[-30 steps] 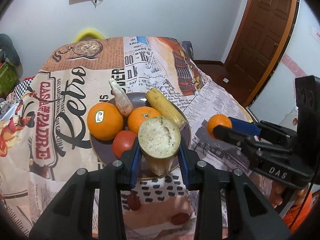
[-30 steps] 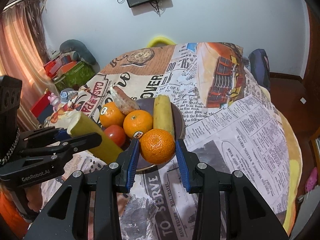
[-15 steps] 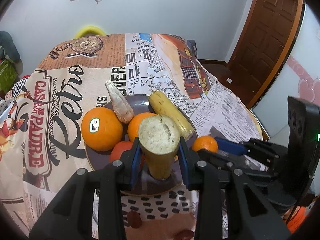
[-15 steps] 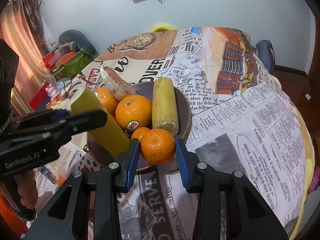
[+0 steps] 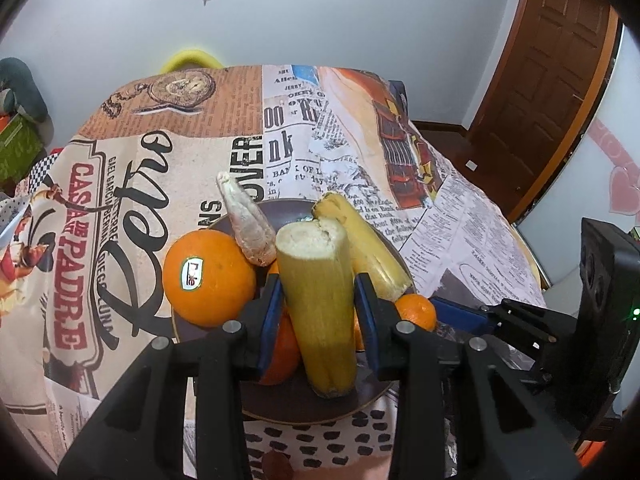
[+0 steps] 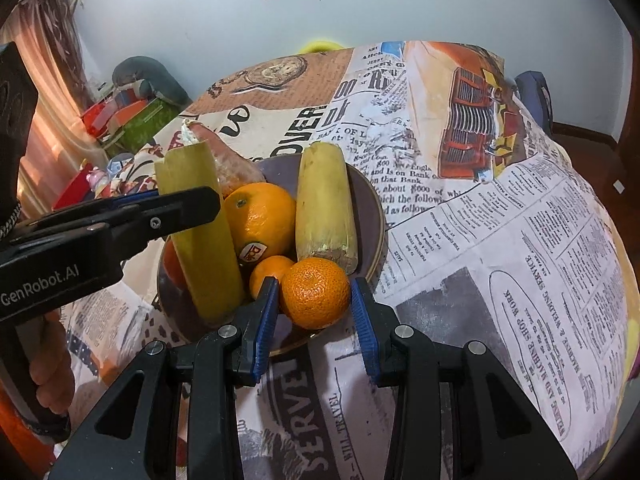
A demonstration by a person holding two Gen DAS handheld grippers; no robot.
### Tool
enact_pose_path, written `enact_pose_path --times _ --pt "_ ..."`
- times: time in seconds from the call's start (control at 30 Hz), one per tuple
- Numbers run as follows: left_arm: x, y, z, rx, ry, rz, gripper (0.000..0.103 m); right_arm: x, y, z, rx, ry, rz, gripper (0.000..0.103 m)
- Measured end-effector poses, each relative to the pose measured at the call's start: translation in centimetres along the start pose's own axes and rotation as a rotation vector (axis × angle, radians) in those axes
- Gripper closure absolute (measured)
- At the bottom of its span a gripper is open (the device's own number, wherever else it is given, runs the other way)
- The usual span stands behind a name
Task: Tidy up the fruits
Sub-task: 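Carry the corn and orange onto the plate and open both grippers, then move both grippers to the red grapes on the cloth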
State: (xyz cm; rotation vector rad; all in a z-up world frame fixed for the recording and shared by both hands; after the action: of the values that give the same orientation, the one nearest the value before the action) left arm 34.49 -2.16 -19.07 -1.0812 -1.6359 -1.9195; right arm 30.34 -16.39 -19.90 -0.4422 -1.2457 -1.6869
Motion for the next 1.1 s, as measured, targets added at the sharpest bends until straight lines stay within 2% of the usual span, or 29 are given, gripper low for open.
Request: enact_pose_path --times 0.2,0.33,0.47,0.9,1.1 --pt "-0.7 -0.4 0.1 0.001 0.009 0.029 0.062 0.0 -0.1 0.1 0.008 -0.004 0.005 0.068" --pt "-0.6 -0.7 0.1 -0.001 0.009 0.041 0.048 -0.1 0.0 0.2 0.006 -0.013 0.018 0.068" --pt "0.2 -0.8 0.3 0.005 0.005 0.033 0.047 0.4 -0.1 0.2 0.005 -0.025 0.02 0.065" --pt "8.3 -1.6 1.0 0.006 0.076 -0.07 0.046 6.1 -0.6 3.2 0.061 -0.019 -0.071 0.065" --pt "12.3 -2.8 0.7 -0.018 0.118 -0.113 0.04 8.6 -1.5 4.7 0.084 -0.011 -0.103 0.065"
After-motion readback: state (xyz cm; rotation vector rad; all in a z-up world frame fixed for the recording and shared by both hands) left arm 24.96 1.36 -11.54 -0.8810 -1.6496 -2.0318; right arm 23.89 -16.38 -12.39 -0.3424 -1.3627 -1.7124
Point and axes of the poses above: each gripper's, at about its wrist camera, not at the fingertips, and x roughly against the way its jaws point, z to its left, y to its top, the point moved 1 cm from there along -x, roughly the way its jaws point, and after that the axes turned 15 degrees about -x, right-handed, at the moved point
